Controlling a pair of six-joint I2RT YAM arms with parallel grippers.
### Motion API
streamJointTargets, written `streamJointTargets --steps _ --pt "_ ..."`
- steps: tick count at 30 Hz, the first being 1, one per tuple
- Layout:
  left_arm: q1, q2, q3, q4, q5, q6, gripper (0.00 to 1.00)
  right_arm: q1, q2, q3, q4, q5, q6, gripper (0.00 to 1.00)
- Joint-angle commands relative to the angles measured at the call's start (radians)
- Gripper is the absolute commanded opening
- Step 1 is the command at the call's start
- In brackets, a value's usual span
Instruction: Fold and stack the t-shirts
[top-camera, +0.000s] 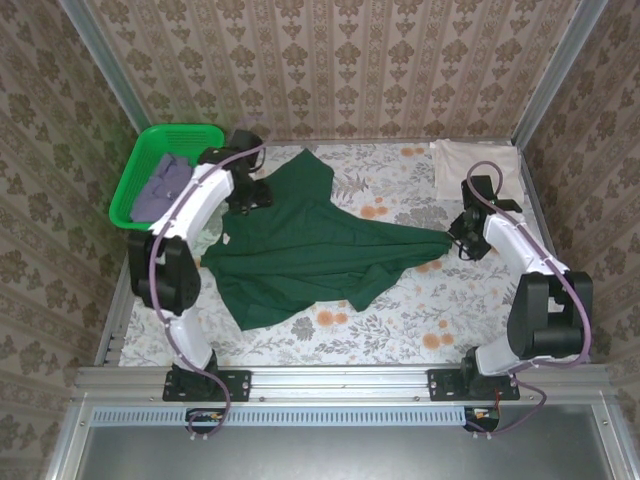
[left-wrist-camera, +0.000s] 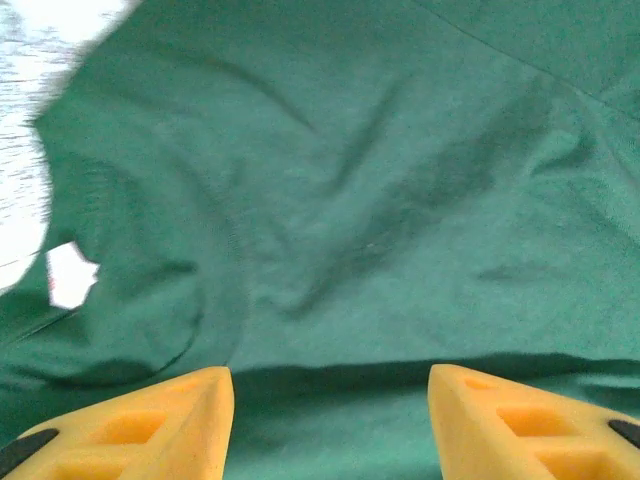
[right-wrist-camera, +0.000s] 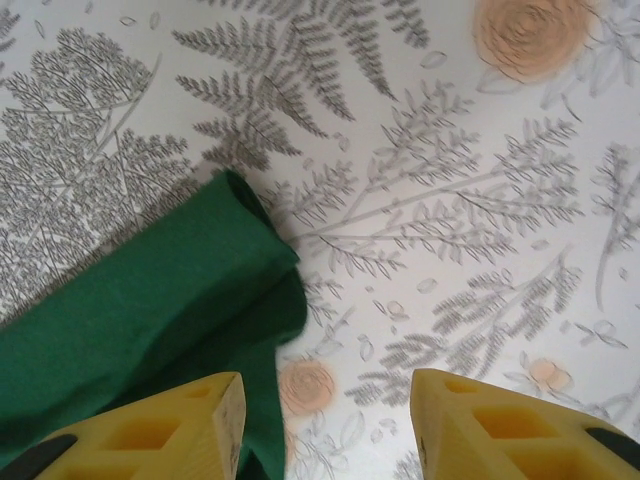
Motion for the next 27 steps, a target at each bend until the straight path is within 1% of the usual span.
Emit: streamJointTargets --steps 1,3,5,6,8,11,12,13,16,19,21,25,27 --pt "-0.020 0.114 0.068 0.001 0.038 0.004 0.53 0.002 0.109 0.051 0.044 0.002 -0.076 0.49" --pt "-0.018 0.182 0.101 -0.004 0.036 -0.020 0.53 -0.001 0.167 0.087 0.035 -0.008 -0.114 0.50" --pt "-0.015 0.247 0.140 -0.011 0.068 -0.027 0.52 -0.007 0.221 0.103 0.061 -0.066 -0.145 0.50" --pt "-0.017 0.267 0.147 -0.005 0.072 -0.026 0.52 -0.008 0.246 0.112 0.060 -0.068 -0.151 0.50" --pt "-0.015 0.310 0.165 0.004 0.070 -0.017 0.52 -0.017 0.292 0.123 0.072 -0.083 -0.145 0.49" --pt "-0.011 0.372 0.203 -0.041 0.047 -0.014 0.52 -0.023 0.342 0.134 0.100 -0.162 -0.126 0.47" --pt "-0.008 0.377 0.201 -0.039 0.036 -0.012 0.52 -0.019 0.354 0.139 0.107 -0.178 -0.128 0.45" --pt "-0.005 0.379 0.189 -0.024 0.023 -0.008 0.52 -0.015 0.367 0.147 0.109 -0.181 -0.131 0.39" --pt "0.014 0.399 0.182 -0.004 0.002 0.000 0.54 -0.009 0.385 0.169 0.097 -0.162 -0.135 0.18" --pt "0.032 0.431 0.207 -0.003 -0.007 0.001 0.55 -0.009 0.376 0.189 0.088 -0.160 -0.129 0.07" --pt "0.042 0.450 0.233 -0.008 -0.013 0.002 0.55 -0.009 0.371 0.222 0.058 -0.157 -0.123 0.04" --pt "0.059 0.471 0.277 -0.025 -0.054 -0.019 0.58 -0.010 0.382 0.318 -0.013 -0.175 -0.106 0.04" --pt "0.067 0.476 0.286 -0.022 -0.054 -0.025 0.58 -0.010 0.398 0.365 -0.034 -0.189 -0.094 0.03"
